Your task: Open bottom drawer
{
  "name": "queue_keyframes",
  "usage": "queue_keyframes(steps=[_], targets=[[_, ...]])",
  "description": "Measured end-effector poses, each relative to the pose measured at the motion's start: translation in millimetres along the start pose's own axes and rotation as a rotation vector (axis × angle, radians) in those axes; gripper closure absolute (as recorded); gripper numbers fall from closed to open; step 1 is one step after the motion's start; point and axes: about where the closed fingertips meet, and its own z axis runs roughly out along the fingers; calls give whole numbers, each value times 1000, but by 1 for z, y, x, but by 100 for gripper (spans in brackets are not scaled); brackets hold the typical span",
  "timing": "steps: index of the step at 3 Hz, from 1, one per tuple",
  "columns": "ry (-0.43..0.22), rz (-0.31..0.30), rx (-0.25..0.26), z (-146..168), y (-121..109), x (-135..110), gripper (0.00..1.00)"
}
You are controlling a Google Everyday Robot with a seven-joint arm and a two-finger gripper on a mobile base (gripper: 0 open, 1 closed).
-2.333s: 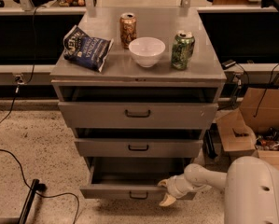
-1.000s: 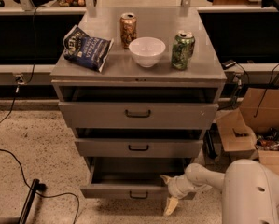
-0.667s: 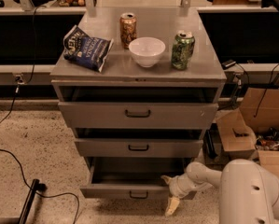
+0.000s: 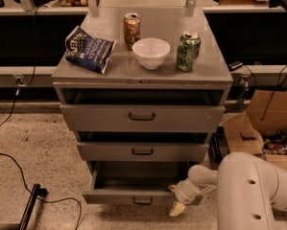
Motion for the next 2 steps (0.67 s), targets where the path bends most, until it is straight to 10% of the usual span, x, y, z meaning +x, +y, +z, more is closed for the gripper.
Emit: queue_keyframes(steps=[2], targets=[[-10,-32,-46,1,15,-13,38]])
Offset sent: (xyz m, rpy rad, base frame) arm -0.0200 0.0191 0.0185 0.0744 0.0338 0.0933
